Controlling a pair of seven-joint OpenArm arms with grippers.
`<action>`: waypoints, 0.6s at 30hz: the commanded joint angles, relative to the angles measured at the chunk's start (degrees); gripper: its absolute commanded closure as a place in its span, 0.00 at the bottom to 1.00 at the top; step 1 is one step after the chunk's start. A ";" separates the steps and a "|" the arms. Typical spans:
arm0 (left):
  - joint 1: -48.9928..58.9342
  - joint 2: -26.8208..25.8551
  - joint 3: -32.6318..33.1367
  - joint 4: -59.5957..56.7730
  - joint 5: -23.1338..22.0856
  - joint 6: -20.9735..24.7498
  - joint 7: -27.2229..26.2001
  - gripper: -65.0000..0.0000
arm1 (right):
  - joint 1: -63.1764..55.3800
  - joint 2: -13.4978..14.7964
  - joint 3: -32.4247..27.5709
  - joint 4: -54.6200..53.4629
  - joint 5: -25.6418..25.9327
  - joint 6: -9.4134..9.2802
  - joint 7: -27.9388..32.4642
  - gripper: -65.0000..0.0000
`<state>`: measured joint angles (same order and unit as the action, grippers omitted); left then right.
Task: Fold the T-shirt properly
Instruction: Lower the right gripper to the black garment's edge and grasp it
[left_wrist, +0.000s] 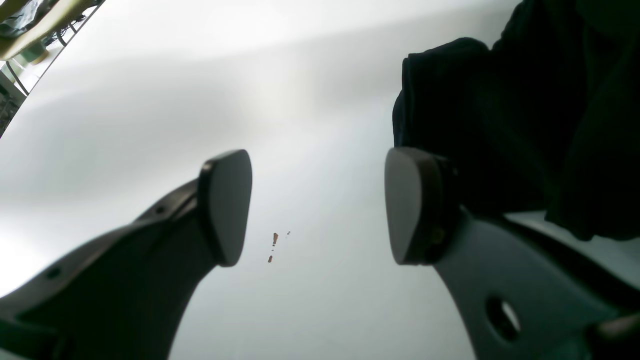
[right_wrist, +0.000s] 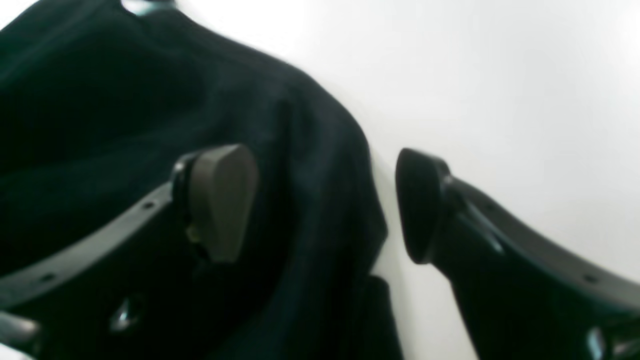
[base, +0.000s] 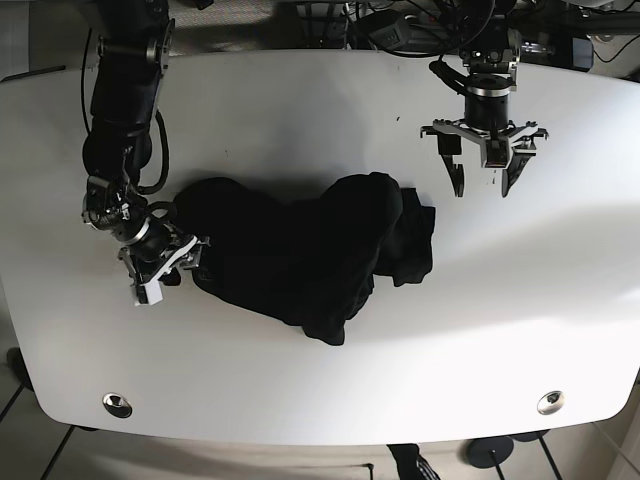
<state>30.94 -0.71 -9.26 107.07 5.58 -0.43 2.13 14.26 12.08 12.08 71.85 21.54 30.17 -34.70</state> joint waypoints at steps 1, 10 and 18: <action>-0.04 -0.65 -0.11 0.93 0.00 0.29 -1.47 0.40 | -0.06 0.28 0.19 9.86 1.54 0.99 -2.01 0.34; -0.04 -1.80 -0.11 1.02 -0.09 0.29 -1.47 0.40 | 0.29 -2.27 3.09 13.99 1.01 0.38 -7.81 0.34; 0.31 -1.88 -0.19 1.02 -0.09 0.29 -1.47 0.40 | 6.79 0.98 5.02 -10.01 1.10 0.99 -0.25 0.33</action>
<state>31.29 -2.26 -9.37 107.07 5.56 -0.45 2.15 19.31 12.60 16.95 59.77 21.23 30.48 -36.23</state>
